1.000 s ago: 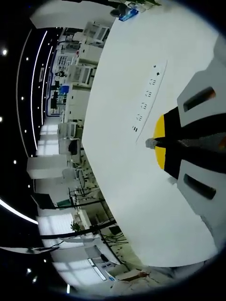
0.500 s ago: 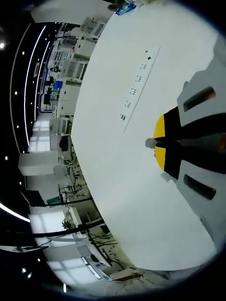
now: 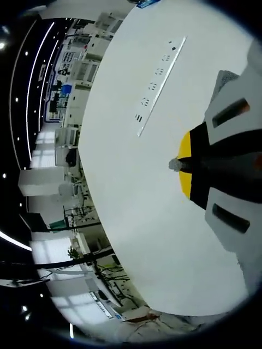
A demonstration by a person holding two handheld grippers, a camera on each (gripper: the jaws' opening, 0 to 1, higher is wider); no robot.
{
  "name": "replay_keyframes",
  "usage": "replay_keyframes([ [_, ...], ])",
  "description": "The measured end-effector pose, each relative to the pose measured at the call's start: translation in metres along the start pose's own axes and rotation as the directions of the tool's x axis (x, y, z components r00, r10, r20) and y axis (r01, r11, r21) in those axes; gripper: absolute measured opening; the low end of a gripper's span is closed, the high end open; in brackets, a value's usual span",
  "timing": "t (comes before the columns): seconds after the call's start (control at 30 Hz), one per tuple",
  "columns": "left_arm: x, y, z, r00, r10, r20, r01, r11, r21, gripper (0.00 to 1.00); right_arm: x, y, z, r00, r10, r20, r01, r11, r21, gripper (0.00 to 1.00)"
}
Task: Fold the towel on the table until its edges align and the towel forms a compact rectangular stack.
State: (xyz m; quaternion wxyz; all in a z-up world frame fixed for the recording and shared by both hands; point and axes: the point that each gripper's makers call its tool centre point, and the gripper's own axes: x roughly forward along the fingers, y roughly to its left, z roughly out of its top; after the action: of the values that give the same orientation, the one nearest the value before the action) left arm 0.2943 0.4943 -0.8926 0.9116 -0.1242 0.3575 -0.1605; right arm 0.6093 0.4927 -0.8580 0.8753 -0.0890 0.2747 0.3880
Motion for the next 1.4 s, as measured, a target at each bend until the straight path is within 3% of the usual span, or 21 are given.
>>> replay_keyframes([
  [0.07, 0.000, 0.005, 0.000, 1.000, 0.012, 0.008, -0.012, 1.000, 0.005, 0.10, 0.000, 0.000, -0.002, 1.000, 0.024, 0.002, -0.024, 0.998, 0.062, 0.13],
  [0.1, -0.001, 0.007, 0.008, 0.998, 0.020, 0.053, -0.021, 1.000, 0.011, 0.12, -0.001, -0.003, -0.002, 1.000, 0.010, 0.002, -0.010, 0.998, 0.055, 0.14],
  [0.13, -0.001, 0.007, 0.010, 0.998, 0.019, 0.061, -0.020, 1.000, 0.010, 0.14, -0.002, -0.005, -0.003, 1.000, 0.005, 0.000, -0.005, 0.999, 0.055, 0.15],
  [0.33, 0.002, 0.013, 0.015, 0.998, 0.036, 0.057, -0.037, 0.999, 0.020, 0.23, -0.014, -0.020, -0.009, 0.999, -0.036, -0.001, 0.036, 0.996, 0.085, 0.21],
  [0.87, 0.009, 0.012, 0.012, 0.999, 0.031, 0.016, -0.031, 0.999, 0.043, 0.25, -0.044, -0.059, -0.011, 0.994, -0.106, 0.034, 0.100, 0.982, 0.162, 0.24],
  [1.4, 0.016, 0.010, 0.010, 1.000, 0.012, -0.025, -0.009, 0.995, 0.098, 0.25, -0.062, -0.092, -0.044, 0.986, -0.165, -0.027, 0.167, 0.969, 0.181, 0.25],
])
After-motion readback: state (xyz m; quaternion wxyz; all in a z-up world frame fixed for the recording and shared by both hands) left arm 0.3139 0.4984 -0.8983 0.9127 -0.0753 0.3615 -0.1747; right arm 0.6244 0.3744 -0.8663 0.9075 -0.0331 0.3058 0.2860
